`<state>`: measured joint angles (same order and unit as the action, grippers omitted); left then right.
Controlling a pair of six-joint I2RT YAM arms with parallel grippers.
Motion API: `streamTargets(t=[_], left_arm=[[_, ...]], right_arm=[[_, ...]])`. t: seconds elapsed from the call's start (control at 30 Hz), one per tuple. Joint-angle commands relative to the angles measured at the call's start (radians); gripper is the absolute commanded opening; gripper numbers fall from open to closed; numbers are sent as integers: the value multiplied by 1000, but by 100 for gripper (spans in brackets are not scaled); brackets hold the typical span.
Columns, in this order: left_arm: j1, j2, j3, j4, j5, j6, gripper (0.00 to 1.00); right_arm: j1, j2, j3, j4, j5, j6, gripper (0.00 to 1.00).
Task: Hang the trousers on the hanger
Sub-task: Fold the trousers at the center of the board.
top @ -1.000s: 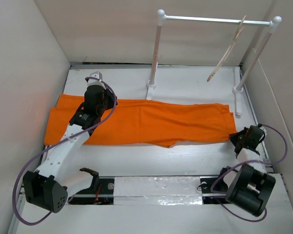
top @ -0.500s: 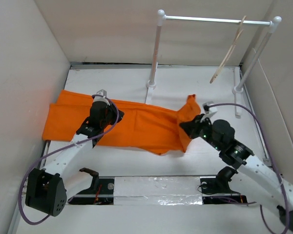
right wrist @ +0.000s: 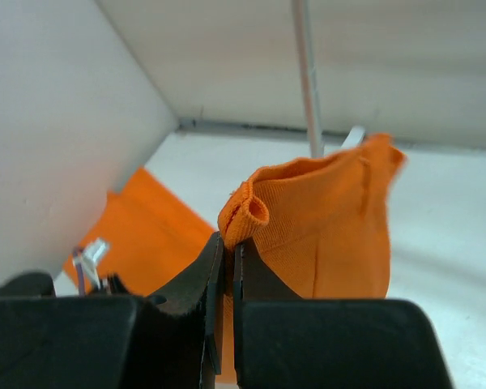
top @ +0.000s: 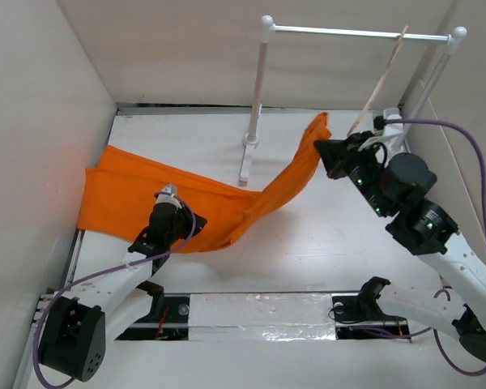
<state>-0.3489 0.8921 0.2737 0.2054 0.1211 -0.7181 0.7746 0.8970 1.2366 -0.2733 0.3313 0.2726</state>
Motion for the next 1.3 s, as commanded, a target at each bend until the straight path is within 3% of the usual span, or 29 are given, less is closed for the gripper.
streamTargets(t=[0.0,0.17,0.37,0.47,0.63,0.7,0.8,0.93,1.07,1.13,1.27], left_arm=[[-57,24,-19,132,46,-27,0],[-338,165,74,117,-211,-93,0],[-530,370,151,211,-313,-159,0],[-664,542,274,216,-385,-205,0],[-748,865,560,198,-376,-245,0],[-760,884,593,174,-393,-256,0],[-739,819,532,169,-414,-254,0],[-653,577,423,129,-434,-230,1],[-532,285,383,-42,-452,-161,16],[-474,97,400,-110,-451,-109,17],[-255,-139,499,-305,-404,-18,29]], right_arm=[[-60,-7,136,23,-53,-46,0],[-141,16,257,-15,-147,-47,0],[-210,45,339,-81,-195,-69,0],[-236,52,366,-95,-221,-72,0],[-245,66,396,-122,-250,-72,0],[-235,82,391,-126,-267,-70,0],[-204,111,359,-94,-267,-70,0],[-169,144,311,-38,-256,-62,0],[-112,198,291,-3,-216,-65,0],[-81,232,276,29,-195,-65,0],[4,307,270,97,-163,-56,0]])
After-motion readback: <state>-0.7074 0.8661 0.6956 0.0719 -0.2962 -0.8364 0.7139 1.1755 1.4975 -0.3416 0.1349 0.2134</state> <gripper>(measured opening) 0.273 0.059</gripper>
